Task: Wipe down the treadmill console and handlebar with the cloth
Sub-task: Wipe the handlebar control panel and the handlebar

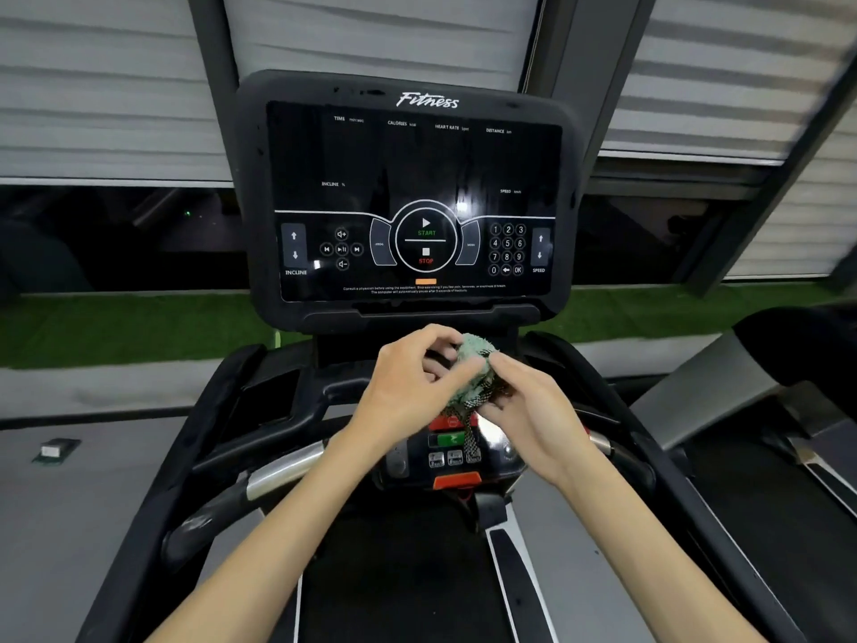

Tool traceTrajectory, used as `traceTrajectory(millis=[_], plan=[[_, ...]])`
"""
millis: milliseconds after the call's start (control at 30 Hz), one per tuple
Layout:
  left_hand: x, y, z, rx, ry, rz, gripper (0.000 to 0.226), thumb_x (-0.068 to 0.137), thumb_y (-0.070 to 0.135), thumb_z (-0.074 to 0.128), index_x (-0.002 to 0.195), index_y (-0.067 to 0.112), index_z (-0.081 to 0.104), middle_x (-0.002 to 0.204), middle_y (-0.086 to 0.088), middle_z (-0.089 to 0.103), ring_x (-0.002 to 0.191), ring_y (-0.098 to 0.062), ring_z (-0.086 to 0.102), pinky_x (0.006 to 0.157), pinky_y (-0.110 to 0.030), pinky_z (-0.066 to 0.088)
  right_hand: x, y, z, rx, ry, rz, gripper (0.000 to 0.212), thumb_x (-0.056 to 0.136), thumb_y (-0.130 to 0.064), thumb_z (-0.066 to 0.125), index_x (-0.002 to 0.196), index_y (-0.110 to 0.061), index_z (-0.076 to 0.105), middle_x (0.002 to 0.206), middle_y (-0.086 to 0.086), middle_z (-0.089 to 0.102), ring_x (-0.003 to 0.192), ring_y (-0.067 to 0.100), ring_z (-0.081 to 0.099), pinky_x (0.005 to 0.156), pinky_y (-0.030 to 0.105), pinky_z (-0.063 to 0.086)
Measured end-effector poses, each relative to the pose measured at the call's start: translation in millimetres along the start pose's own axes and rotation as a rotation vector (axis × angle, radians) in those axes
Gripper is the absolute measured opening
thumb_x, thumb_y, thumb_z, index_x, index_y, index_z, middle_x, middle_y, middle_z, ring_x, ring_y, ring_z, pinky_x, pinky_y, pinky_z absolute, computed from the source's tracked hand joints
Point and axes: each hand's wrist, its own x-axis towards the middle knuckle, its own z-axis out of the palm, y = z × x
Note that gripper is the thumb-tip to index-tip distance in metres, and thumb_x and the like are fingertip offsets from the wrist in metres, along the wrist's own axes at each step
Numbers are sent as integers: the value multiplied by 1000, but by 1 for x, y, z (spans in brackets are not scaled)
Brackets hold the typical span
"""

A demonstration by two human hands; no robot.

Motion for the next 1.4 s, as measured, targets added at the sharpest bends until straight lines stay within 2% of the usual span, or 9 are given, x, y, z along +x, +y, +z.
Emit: traceTrajectory(millis=[200,267,367,500,600,767,933,1133,1400], plan=[[49,-14,16,-74,-27,-29,26,82,23,77,104,33,66,95,7,64,73,-5,63,74,-22,55,48,-8,-25,-53,-85,-49,30,95,-12,55,124,-6,60,117,15,68,110,28,64,87,31,53],[64,-20,18,0,-69,13,27,90,20,69,114,30,65,105,9,65,90,-2,63,85,-18,51,68,-11,-39,-40,-83,-24,32,93,-8,58,125,-7,60,116,15,68,109,28,65,89,33,53],[77,-42,21,339,34,110,29,98,23,56,128,21,59,126,11,57,119,-2,49,102,-16,35,97,-14,-59,-74,-78,32,33,91,-2,59,123,-8,61,114,13,70,108,28,65,92,36,53],[67,-93,11,514,67,-91,39,102,30,48,138,16,53,143,5,45,137,-9,34,115,-28,29,125,-11,-80,-208,-100,78,31,89,-1,62,119,-12,64,109,7,72,103,22,68,86,30,54],[46,-122,-1,581,66,-215,50,100,43,41,139,12,52,147,-3,42,140,-15,33,116,-43,33,135,-3,-89,-311,-156,94,33,88,0,64,118,-14,65,107,4,73,101,19,69,86,29,55],[61,-129,-27,984,262,21,52,99,31,44,143,2,44,154,-20,32,142,-35,31,117,-51,28,143,8,-92,-381,-222,125,33,87,2,64,113,-19,67,105,-2,74,98,14,69,80,20,54],[117,-130,-56,1188,320,23,63,102,37,37,154,8,20,162,-18,13,149,-35,15,117,-51,17,143,14,-89,-402,-259,142,35,87,1,64,116,-18,66,106,-3,73,98,14,69,81,21,54],[171,-136,-72,1223,267,93,65,102,37,36,155,5,14,163,-17,9,151,-32,10,119,-50,16,139,18,-78,-456,-259,142,35,87,2,65,116,-19,66,106,-3,73,97,11,69,78,17,52],[173,-144,-72,1163,284,204,65,101,31,37,154,2,15,163,-17,11,151,-31,9,120,-45,11,138,0,-92,-844,-307,46,34,88,-3,65,112,-26,67,105,-10,71,98,6,67,84,21,52]])
